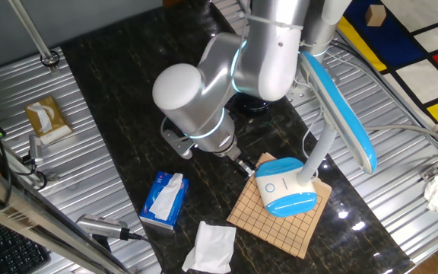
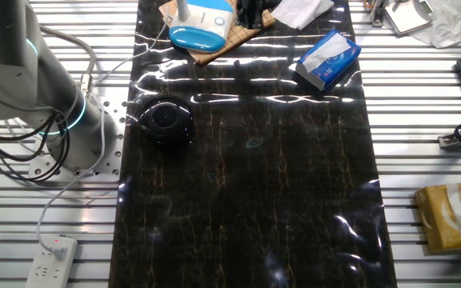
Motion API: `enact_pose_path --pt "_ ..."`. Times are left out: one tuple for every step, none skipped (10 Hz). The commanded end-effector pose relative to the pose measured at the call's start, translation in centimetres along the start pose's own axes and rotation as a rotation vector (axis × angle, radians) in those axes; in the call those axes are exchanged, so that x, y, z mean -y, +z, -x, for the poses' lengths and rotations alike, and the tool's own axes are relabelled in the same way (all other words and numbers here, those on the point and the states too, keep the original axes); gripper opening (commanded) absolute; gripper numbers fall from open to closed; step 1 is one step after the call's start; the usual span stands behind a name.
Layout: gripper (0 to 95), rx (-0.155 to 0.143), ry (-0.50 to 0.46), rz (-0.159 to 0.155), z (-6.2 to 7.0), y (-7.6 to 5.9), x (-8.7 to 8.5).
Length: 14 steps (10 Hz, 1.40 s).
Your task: Turn off the desk lamp by pressing the button
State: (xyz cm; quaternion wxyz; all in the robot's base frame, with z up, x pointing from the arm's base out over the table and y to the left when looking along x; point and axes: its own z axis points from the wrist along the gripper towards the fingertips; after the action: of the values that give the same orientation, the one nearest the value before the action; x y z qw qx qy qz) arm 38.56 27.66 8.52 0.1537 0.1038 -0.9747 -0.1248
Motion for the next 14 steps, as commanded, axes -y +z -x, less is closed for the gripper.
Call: enact_pose_path --pt "0.0 -0.006 0.005 -0.012 -0.1 -0.5 0.3" --pt "0.0 -0.003 0.009 -0.017 -0.1 -0.6 0.5" --pt "0.0 -0.005 0.011 -0.017 -0.4 -0.9 1.2" --pt "0.0 -0.009 0.014 -0.021 -0.7 -1.1 2.2" --pt "0.0 0.004 0.014 -0.023 -1.3 -1.1 3.7" --pt "0.0 0.015 0.014 -0.027 -1.7 -1.0 4.7" --pt "0.0 0.022 0.030 -0.034 -2.2 -0.8 5.6" --pt "0.0 0.036 0.041 -0.047 -2.5 -0.6 6.3" --pt "0.0 0.044 0.051 -0.047 -2.8 -0.8 6.5" --pt "0.0 0.046 0.046 -0.048 -3.1 -1.0 6.7" --pt "0.0 0.047 0.036 -0.045 -3.5 -1.1 6.9" --pt "0.0 0.047 0.028 -0.044 -3.6 -1.0 7.0" --pt "0.0 0.047 0.022 -0.043 -3.7 -1.0 7.0" --pt "0.0 0.046 0.022 -0.043 -3.7 -0.9 7.0"
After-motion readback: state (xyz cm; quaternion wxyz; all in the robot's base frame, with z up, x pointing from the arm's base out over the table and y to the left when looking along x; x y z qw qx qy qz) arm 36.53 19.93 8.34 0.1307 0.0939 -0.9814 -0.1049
